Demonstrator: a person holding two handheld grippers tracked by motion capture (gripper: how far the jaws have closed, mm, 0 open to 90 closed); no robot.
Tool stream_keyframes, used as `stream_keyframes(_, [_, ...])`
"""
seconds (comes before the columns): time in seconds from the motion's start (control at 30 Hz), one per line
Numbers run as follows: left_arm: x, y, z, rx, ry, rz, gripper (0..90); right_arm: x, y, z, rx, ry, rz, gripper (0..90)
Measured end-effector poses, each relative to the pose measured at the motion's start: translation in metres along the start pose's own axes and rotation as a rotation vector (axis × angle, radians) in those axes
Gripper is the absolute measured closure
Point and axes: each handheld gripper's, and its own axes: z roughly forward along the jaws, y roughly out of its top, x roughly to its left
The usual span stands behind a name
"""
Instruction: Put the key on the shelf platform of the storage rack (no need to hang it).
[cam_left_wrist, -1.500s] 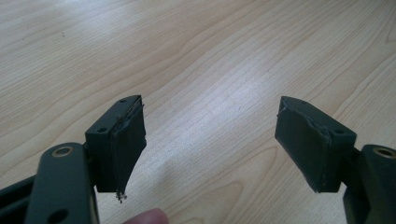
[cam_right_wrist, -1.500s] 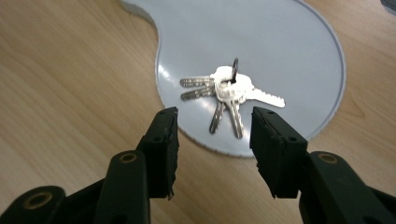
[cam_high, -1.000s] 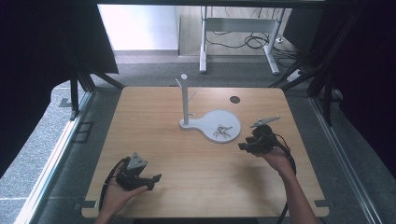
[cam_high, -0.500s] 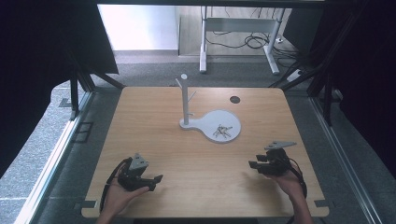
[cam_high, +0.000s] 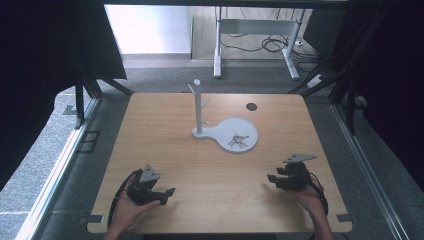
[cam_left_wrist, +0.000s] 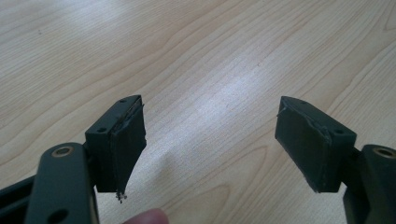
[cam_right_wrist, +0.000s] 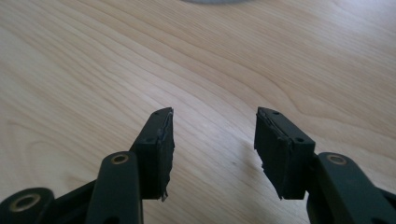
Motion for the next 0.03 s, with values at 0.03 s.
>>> stream_keyframes(0.03, [0.0002,0.0,-0.0001,-0.001,0.0,0.0,24.7,-0.0013,-0.0014,0.0014,0.003,-0.008,0.009,45.7])
